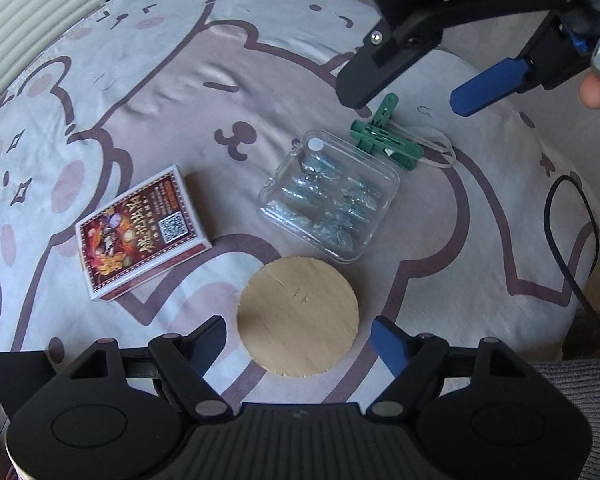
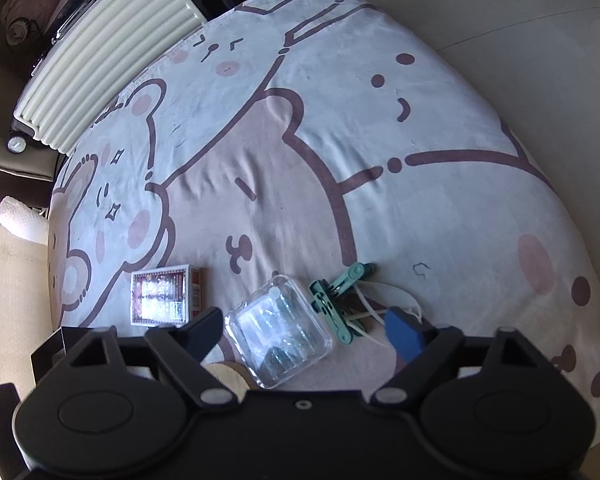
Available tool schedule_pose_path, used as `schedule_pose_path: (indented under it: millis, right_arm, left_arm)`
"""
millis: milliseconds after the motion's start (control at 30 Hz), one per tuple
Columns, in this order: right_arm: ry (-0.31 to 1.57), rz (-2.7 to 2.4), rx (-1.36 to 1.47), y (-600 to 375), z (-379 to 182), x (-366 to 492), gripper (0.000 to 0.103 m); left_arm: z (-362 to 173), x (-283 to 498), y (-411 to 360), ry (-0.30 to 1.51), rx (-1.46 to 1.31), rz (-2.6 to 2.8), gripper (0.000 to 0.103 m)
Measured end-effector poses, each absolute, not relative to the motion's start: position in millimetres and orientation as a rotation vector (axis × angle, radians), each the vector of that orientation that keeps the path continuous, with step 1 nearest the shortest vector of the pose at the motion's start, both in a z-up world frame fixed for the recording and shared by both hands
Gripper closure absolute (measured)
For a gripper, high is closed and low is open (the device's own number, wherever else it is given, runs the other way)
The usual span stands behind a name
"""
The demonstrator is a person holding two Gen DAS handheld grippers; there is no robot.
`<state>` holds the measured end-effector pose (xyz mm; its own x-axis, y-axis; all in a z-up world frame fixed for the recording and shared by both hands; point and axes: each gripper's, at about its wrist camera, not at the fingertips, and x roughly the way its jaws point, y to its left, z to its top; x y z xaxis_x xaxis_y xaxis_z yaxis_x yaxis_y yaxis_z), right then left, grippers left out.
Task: Organize objects
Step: 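Grasp the wooden disc with the left tool while the right tool grasps the clear plastic box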
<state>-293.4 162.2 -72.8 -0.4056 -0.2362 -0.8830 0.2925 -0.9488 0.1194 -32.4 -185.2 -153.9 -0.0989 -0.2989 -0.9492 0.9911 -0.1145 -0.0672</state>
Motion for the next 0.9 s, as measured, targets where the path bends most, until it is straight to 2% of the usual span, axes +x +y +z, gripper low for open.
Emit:
schedule_pose_path:
  millis: [100,367,600,767,900]
  right_arm:
    - [0.058,-2.375,1.521,162,-75,-295,0.02]
    - [0.043,-2.294,1.594,148,-87,-295,0.025]
    - [0.057,-2.248,1.624,132,-100,-297,0.026]
    - [0.252,-2.28,1.631,114,-115,-299,0.026]
    - [0.356,-2.3,1.58,102,-119,-297,0.022]
  left_arm:
    - [-159,-34,-191,0.991,1.017,-1.469,0.035]
    - [-159,-14,-191,1.041,0.966,-1.446,0.035]
    - [-161,32,-173,1.097,0.916,-1.31,0.035]
    - [-163,63,-157,1.129,0.875,-1.238,0.035]
    - [-160,65,-155,1.131,0.853,-1.268,0.035]
